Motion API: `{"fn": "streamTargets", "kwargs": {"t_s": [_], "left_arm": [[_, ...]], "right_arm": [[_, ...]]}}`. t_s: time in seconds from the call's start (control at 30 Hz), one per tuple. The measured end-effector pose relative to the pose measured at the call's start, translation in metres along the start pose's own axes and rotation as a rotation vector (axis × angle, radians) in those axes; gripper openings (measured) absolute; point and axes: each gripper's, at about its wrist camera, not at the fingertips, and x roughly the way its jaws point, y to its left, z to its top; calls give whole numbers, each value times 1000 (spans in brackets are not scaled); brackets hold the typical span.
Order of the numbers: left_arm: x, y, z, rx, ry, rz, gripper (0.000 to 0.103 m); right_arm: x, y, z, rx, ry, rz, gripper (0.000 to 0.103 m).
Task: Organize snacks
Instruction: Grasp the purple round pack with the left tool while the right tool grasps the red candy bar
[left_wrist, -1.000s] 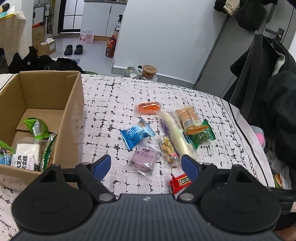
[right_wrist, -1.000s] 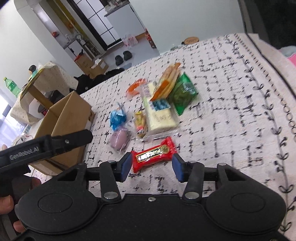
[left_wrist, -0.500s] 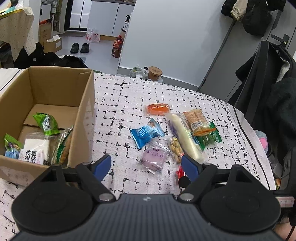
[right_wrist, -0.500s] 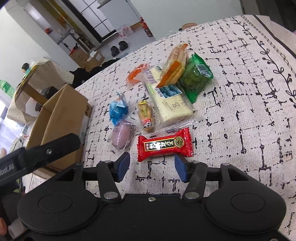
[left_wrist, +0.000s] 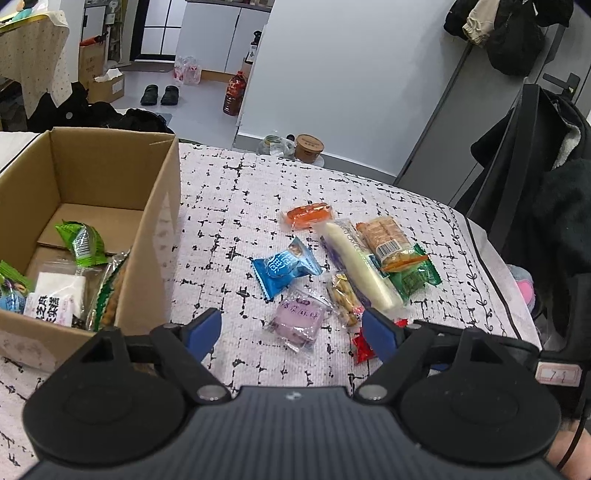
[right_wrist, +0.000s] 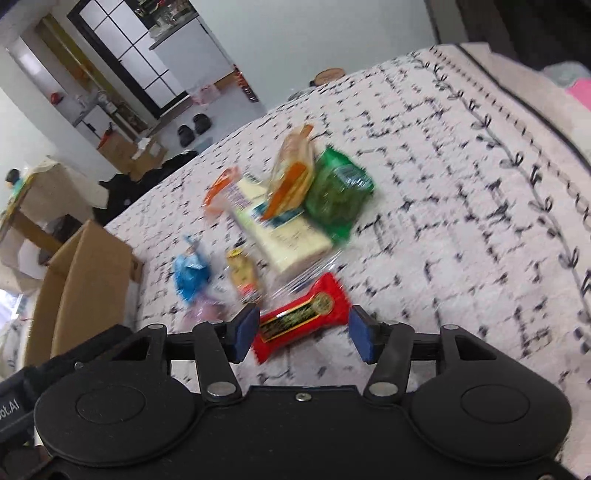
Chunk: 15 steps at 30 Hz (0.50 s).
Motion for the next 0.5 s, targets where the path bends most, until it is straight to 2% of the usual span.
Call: {"fn": "streamTargets", "kwargs": {"t_s": [0.13,0.33,0.5], "left_arm": [[8,-5,0,1,8,-9,83],[18,-7,1,-10,6,6,83],[36,-7,0,25,21,19,83]], "right_arm": [[6,4,3,-14,-8,-29,53],[9,11,1,-83,-10,-90,36],[-2,1,-2,-95,11,-88,30]]}}
